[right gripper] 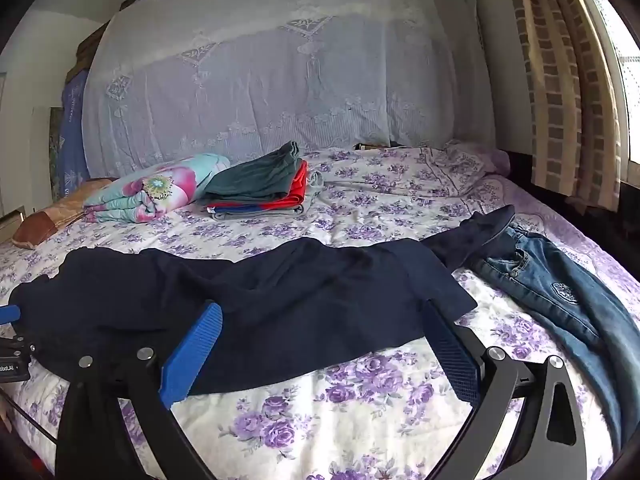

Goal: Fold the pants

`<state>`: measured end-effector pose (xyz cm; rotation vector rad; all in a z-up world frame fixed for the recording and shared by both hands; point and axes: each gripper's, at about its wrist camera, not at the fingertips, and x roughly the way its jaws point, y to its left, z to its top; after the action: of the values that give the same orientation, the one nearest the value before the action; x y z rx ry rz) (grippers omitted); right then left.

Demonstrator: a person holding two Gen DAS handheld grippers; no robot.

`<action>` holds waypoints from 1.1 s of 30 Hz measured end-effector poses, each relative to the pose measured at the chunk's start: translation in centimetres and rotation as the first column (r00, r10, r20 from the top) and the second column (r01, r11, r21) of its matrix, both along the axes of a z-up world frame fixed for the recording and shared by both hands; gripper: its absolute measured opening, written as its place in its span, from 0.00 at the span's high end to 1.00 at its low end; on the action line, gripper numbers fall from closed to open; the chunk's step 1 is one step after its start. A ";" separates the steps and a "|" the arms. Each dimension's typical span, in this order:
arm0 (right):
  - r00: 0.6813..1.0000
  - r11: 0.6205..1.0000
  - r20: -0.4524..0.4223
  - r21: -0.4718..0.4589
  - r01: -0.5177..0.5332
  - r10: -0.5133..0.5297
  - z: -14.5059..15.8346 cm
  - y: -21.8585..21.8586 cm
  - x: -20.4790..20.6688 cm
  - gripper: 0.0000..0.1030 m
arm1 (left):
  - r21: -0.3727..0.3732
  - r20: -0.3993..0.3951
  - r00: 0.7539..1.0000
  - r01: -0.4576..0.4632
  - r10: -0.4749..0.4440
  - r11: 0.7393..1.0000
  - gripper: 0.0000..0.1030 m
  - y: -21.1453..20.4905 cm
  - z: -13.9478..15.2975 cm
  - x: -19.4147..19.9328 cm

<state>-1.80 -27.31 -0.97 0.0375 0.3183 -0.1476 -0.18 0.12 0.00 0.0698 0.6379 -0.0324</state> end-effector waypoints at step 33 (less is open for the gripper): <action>0.998 0.999 -0.045 0.030 0.035 -0.034 -0.7 -0.8 0.7 0.03 | -0.032 -0.057 0.998 -0.019 0.017 0.999 0.05 0.4 -0.6 0.1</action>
<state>-1.11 -28.08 -1.64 0.0699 0.3645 -0.1780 -0.05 0.54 -0.64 0.0320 0.6950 -0.0277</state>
